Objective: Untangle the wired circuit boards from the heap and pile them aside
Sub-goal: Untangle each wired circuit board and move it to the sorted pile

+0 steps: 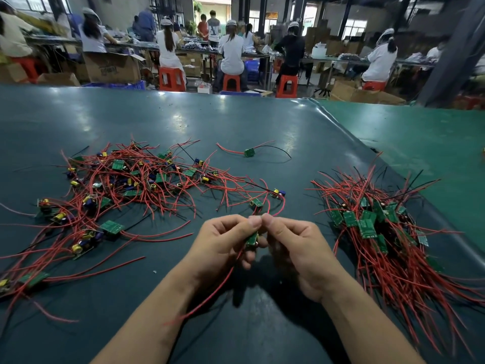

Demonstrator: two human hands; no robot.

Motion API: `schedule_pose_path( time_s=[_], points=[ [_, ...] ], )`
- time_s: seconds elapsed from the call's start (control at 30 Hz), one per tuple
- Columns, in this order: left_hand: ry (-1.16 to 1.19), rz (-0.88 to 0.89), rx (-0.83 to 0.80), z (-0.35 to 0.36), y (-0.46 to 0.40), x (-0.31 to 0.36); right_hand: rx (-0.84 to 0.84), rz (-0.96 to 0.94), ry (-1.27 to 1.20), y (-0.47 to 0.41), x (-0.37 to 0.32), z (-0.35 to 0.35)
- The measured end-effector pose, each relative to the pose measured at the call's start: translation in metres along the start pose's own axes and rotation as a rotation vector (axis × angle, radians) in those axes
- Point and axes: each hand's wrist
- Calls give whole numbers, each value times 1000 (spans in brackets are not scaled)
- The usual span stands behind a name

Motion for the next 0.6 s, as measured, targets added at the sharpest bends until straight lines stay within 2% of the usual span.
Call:
schedule_pose_path(
  time_s=[0.27, 0.37, 0.6],
  points=[
    [-52, -55, -56, 1, 3, 1, 160, -39, 38, -2, -2, -1],
    [-81, -50, -63, 1, 4, 0, 248, -56, -47, -8, -3, -7],
    [-150, -38, -158, 1, 6, 1, 386, -241, -215, -14, -8, -18]
  ],
)
Point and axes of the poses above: each hand's wrist, its own y-axis away from the middle knuckle, its own z-axis out of the palm, x = y × z
